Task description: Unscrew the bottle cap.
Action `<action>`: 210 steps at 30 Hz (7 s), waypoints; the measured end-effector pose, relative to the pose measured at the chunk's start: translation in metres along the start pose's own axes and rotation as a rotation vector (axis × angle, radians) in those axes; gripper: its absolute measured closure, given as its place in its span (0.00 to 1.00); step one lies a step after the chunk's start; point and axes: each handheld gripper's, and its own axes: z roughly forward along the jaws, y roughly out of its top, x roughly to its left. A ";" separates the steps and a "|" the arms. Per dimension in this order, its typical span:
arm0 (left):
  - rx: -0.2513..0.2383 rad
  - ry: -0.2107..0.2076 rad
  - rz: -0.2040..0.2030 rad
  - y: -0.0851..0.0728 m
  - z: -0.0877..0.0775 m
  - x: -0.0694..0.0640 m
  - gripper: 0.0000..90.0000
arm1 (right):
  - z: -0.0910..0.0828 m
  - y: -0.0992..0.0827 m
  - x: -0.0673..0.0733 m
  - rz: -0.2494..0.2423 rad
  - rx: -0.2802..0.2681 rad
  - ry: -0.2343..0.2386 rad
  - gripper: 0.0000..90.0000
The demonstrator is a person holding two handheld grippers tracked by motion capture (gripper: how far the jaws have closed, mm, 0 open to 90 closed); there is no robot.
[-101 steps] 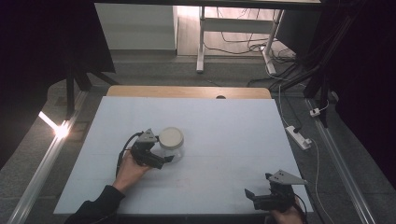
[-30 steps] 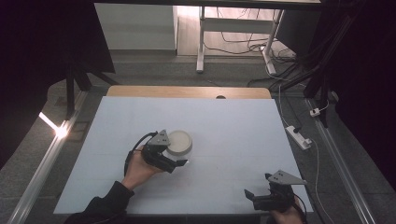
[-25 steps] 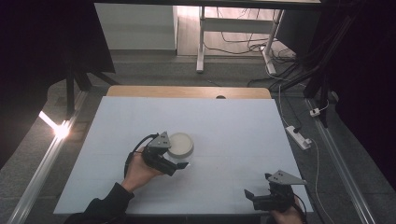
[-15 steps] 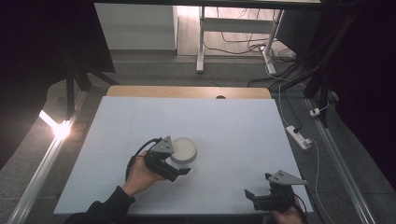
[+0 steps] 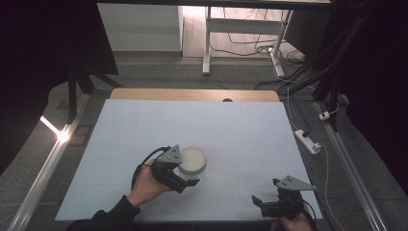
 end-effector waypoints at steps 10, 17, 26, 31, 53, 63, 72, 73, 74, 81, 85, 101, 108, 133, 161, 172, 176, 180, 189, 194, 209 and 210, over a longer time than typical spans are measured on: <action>0.002 0.011 -0.003 -0.002 0.001 0.001 0.08 | -0.003 0.003 0.002 0.002 -0.023 0.011 0.00; 0.004 0.010 -0.007 -0.003 0.002 0.001 0.08 | -0.002 0.012 0.013 -0.047 -0.043 0.037 0.00; 0.006 0.007 -0.014 -0.005 0.005 0.002 0.08 | 0.004 0.026 0.027 -0.087 -0.081 0.101 0.00; 0.004 0.004 -0.018 -0.005 0.005 0.002 0.08 | 0.007 0.036 0.034 -0.099 -0.100 0.155 0.00; 0.004 0.016 -0.012 -0.005 0.008 0.002 0.08 | 0.032 0.083 0.061 -0.128 -0.103 0.233 0.00; 0.005 0.015 -0.009 -0.005 0.010 0.000 0.08 | 0.047 0.103 0.081 -0.201 -0.094 0.221 0.00; 0.004 0.015 -0.002 -0.004 0.011 -0.002 0.08 | 0.061 0.119 0.091 -0.197 -0.094 0.273 0.00; 0.005 0.014 0.000 -0.004 0.011 -0.002 0.08 | 0.062 0.121 0.093 -0.201 -0.092 0.274 0.00; 0.006 0.014 0.001 -0.004 0.011 -0.002 0.08 | 0.064 0.122 0.095 -0.204 -0.091 0.275 0.00; 0.012 0.013 0.005 -0.004 0.012 -0.003 0.08 | 0.074 0.134 0.110 -0.243 -0.082 0.293 0.00; 0.012 0.022 -0.004 -0.004 0.013 -0.004 0.08 | 0.083 0.139 0.116 -0.247 -0.073 0.285 0.00; 0.020 0.028 -0.016 -0.003 0.014 -0.003 0.08 | 0.098 0.138 0.124 -0.228 -0.107 0.240 0.07; 0.023 0.006 0.004 -0.003 0.013 -0.003 0.08 | 0.099 0.141 0.117 -0.247 -0.092 0.309 0.08; -0.022 -0.166 0.086 -0.005 0.009 0.004 0.08 | 0.100 0.151 0.096 -0.395 -0.086 0.625 0.08; -0.025 0.051 -0.050 -0.002 0.006 0.001 0.08 | 0.094 0.148 0.120 -0.187 -0.155 0.263 0.08; -0.025 -0.039 0.001 -0.003 0.004 0.005 0.08 | 0.093 0.151 0.107 -0.253 -0.126 0.402 0.08; -0.026 -0.085 0.031 -0.003 0.004 0.005 0.08 | 0.093 0.153 0.099 -0.306 -0.119 0.494 0.08; -0.029 -0.144 0.056 -0.003 0.006 0.004 0.08 | 0.093 0.154 0.092 -0.364 -0.106 0.592 0.08; -0.015 -0.151 0.074 -0.002 0.008 0.001 0.08 | 0.092 0.153 0.086 -0.410 -0.083 0.666 0.08; -0.018 -0.055 0.014 -0.002 0.003 0.004 0.08 | 0.087 0.155 0.092 -0.305 -0.120 0.541 0.01; -0.008 0.090 -0.057 0.001 0.005 -0.003 0.08 | 0.092 0.151 0.120 -0.184 -0.151 0.266 0.05; -0.008 0.090 -0.056 0.001 0.005 -0.003 0.08 | 0.092 0.150 0.120 -0.186 -0.157 0.261 0.07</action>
